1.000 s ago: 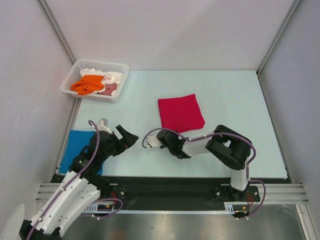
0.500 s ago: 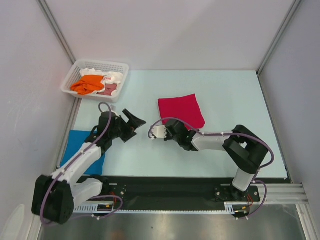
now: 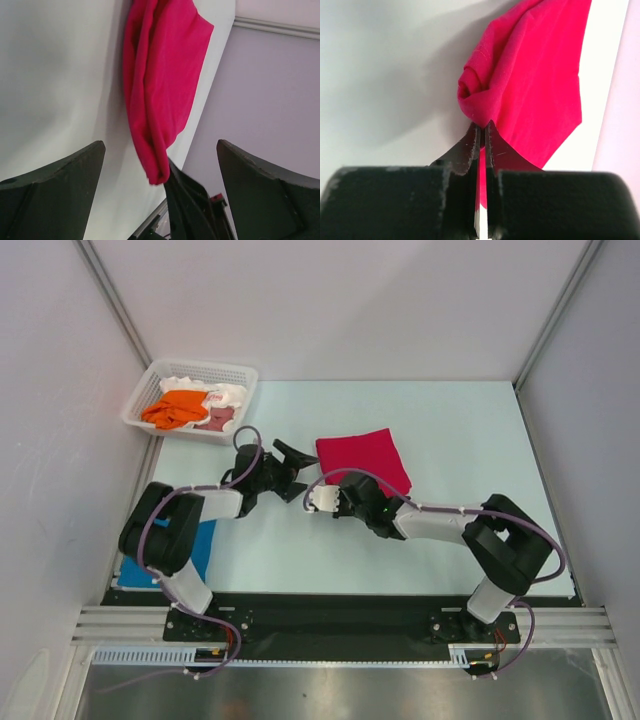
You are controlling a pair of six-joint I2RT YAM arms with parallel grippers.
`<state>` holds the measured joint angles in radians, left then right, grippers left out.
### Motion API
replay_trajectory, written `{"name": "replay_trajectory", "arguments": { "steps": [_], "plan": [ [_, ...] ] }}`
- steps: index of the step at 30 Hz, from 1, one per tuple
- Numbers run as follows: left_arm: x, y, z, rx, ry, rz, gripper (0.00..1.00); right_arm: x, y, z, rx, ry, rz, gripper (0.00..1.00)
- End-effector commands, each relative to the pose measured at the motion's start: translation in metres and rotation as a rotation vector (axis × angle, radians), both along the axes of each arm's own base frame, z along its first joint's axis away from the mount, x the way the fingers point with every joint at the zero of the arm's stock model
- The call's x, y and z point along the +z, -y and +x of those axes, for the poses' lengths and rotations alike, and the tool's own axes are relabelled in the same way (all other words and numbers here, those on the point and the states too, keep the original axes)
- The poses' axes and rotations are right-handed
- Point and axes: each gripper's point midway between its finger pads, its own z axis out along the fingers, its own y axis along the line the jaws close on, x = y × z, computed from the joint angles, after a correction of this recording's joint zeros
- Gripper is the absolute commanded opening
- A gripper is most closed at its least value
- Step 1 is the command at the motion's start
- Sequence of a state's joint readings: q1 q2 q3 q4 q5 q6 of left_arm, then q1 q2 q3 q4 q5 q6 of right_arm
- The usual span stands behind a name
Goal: Fold and stack the t-shirts
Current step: Neatly place the folded tshirt to the corner
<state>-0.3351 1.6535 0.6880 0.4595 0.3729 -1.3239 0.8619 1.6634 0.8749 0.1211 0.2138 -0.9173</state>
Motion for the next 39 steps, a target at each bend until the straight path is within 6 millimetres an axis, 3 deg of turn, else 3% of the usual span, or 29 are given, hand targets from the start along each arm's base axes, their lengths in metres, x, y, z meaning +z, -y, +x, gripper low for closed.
{"name": "replay_trajectory", "arguments": {
  "steps": [1, 2, 3, 5, 10, 13, 16, 19, 22, 23, 26, 30, 31, 32, 33, 34, 35, 37, 38, 39],
  "plan": [
    [0.019, 0.024, 0.030, 0.009, 0.053, -0.066, 1.00, 0.027, -0.003, 0.000, 0.006, 0.027, 0.085, 0.00],
    [0.022, 0.030, 0.035, 0.004, 0.056, -0.069, 1.00, 0.028, -0.003, 0.000, 0.005, 0.029, 0.090, 0.00],
    [0.011, 0.035, 0.034, -0.003, 0.024, -0.059, 1.00, 0.030, -0.002, 0.002, 0.000, 0.031, 0.097, 0.00],
    [0.008, 0.041, 0.037, 0.000, 0.008, -0.060, 1.00, 0.038, 0.000, 0.005, -0.007, 0.041, 0.120, 0.00],
    [-0.020, 0.053, 0.049, 0.018, -0.054, 0.000, 1.00, 0.050, -0.003, 0.004, -0.004, 0.040, 0.188, 0.00],
    [-0.030, 0.056, 0.057, 0.035, -0.068, 0.003, 1.00, 0.056, -0.003, 0.003, -0.004, 0.043, 0.213, 0.00],
    [-0.034, 0.054, 0.071, 0.079, -0.041, 0.009, 0.93, 0.058, -0.002, -0.001, -0.010, 0.034, 0.233, 0.00],
    [-0.036, 0.057, 0.081, 0.080, -0.008, 0.008, 0.82, 0.061, 0.001, -0.003, -0.023, 0.042, 0.263, 0.00],
    [-0.029, 0.058, 0.087, 0.082, 0.059, -0.019, 0.65, 0.061, 0.004, -0.007, -0.044, 0.032, 0.301, 0.00],
    [-0.027, 0.060, 0.088, 0.078, 0.075, -0.034, 0.52, 0.061, 0.003, -0.010, -0.054, 0.021, 0.323, 0.00],
    [-0.028, 0.064, 0.087, 0.048, 0.091, -0.067, 0.38, 0.058, 0.005, -0.018, -0.082, -0.009, 0.375, 0.02],
    [-0.022, 0.058, 0.080, 0.023, 0.165, -0.021, 0.16, 0.053, 0.010, -0.034, -0.121, -0.036, 0.425, 0.12],
    [-0.015, 0.054, 0.074, 0.018, 0.197, 0.012, 0.12, 0.046, 0.016, -0.038, -0.154, -0.044, 0.427, 0.22],
    [-0.014, 0.050, 0.069, 0.014, 0.203, 0.041, 0.04, 0.056, 0.020, -0.039, -0.177, -0.032, 0.465, 0.32],
    [-0.013, 0.046, 0.067, 0.012, 0.240, 0.111, 0.02, 0.056, 0.025, -0.041, -0.234, -0.050, 0.512, 0.47],
    [0.007, 0.043, 0.061, 0.006, 0.286, 0.136, 0.00, 0.055, 0.029, -0.047, -0.247, -0.067, 0.532, 0.50],
    [0.003, 0.037, 0.052, -0.005, 0.268, 0.197, 0.00, 0.067, 0.030, -0.052, -0.240, -0.069, 0.579, 0.51],
    [0.026, 0.025, 0.041, 0.002, 0.346, 0.303, 0.00, 0.063, 0.037, -0.067, -0.263, -0.118, 0.629, 0.60],
    [0.025, 0.017, 0.032, 0.004, 0.332, 0.355, 0.00, 0.062, 0.042, -0.072, -0.284, -0.132, 0.649, 0.63],
    [0.030, 0.013, 0.024, 0.004, 0.347, 0.388, 0.00, 0.078, 0.049, -0.075, -0.295, -0.114, 0.708, 0.67]
  ]
}}
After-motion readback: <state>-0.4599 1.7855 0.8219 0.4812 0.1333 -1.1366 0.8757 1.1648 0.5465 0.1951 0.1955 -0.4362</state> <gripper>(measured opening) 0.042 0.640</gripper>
